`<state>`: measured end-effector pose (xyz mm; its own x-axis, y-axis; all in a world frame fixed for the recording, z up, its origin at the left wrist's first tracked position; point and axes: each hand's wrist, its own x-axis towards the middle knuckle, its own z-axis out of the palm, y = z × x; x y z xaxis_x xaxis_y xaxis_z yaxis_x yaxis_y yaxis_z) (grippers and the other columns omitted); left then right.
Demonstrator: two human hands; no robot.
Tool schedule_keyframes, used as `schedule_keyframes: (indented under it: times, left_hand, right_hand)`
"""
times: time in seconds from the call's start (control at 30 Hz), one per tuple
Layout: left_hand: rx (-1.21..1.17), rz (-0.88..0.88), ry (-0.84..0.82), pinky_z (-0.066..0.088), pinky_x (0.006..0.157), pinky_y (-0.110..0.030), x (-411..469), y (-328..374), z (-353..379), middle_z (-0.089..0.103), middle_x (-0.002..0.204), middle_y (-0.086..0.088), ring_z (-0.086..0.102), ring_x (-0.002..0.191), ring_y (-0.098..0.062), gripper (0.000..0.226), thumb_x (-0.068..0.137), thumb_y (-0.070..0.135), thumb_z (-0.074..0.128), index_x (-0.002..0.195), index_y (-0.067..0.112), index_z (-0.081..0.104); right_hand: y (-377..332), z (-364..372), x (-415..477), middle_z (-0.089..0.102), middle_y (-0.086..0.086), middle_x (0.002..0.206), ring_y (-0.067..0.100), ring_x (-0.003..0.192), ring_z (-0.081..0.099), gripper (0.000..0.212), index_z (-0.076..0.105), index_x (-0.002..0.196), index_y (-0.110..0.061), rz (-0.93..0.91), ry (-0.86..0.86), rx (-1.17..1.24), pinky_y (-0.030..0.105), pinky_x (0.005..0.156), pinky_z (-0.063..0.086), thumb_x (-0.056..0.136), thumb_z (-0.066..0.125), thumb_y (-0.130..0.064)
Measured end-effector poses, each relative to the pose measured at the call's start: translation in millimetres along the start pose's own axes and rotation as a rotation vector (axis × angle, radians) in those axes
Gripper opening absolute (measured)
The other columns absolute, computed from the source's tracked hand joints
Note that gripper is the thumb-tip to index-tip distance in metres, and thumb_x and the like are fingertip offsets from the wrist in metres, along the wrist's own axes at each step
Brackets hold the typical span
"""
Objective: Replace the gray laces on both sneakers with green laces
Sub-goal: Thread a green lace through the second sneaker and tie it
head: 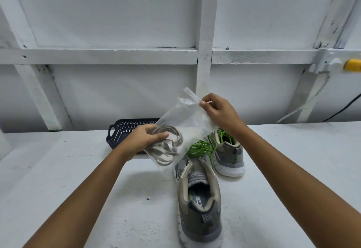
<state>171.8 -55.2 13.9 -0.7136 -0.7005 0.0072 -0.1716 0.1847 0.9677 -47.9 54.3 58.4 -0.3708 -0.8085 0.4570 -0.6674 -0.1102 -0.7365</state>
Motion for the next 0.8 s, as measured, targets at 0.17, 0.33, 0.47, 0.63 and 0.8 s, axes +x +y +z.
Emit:
schedule_keyframes:
  times: [0.17,0.33,0.47,0.63,0.8]
  left_hand:
    - [-0.393,-0.112,0.042,0.057,0.076,-0.043,1.8,-6.8,-4.5,0.066,0.102,-0.008,0.067,0.081,-0.026,0.066,0.055,0.037,0.085,0.112,0.017,0.057]
    - [-0.621,-0.158,0.130,0.059,0.060,-0.041,4.8,-7.2,-6.0,0.060,0.114,-0.010,0.070,0.079,-0.025,0.061,0.084,0.002,0.062,0.129,0.031,0.032]
    - [-0.233,-0.124,0.296,0.059,0.064,-0.038,17.2,-5.0,-31.0,0.054,0.104,-0.012,0.065,0.080,-0.026,0.062,0.086,-0.002,0.061,0.132,0.031,0.034]
    - [0.344,0.003,0.399,0.052,0.064,-0.032,39.4,-11.2,-77.9,0.059,0.100,-0.013,0.058,0.073,-0.023,0.037,0.087,0.001,0.060,0.113,0.025,0.054]
    - [0.798,-0.013,0.354,0.048,0.073,-0.031,68.5,-34.9,-109.6,0.054,0.114,-0.014,0.058,0.086,-0.027,0.035,0.085,0.000,0.055,0.115,0.017,0.061]
  right_hand:
    - [6.0,8.6,3.0,0.049,0.003,0.065,0.003,0.035,0.041,0.014,0.051,0.089,-0.011,0.221,0.056,0.249,0.017,0.034,0.035,0.099,0.047,-0.018]
    - [3.4,28.3,16.5,0.052,0.002,0.079,0.015,0.060,0.054,0.013,0.052,0.095,-0.010,0.430,0.149,0.383,0.024,0.037,0.049,0.099,0.046,-0.021]
    - [10.5,53.6,37.8,0.059,0.008,0.083,0.023,0.071,0.057,0.014,0.057,0.087,-0.011,0.449,0.119,0.185,0.035,0.063,0.054,0.096,0.051,-0.020]
    - [7.3,88.1,58.1,0.055,0.008,0.078,0.022,0.066,0.054,0.009,0.051,0.101,-0.014,0.415,-0.031,0.093,0.030,0.056,0.047,0.094,0.053,-0.010]
    - [8.7,125.4,70.3,0.056,0.008,0.077,0.028,0.070,0.056,0.026,0.052,0.111,-0.013,0.207,-0.168,-0.207,0.039,0.065,0.049,0.089,0.046,-0.001]
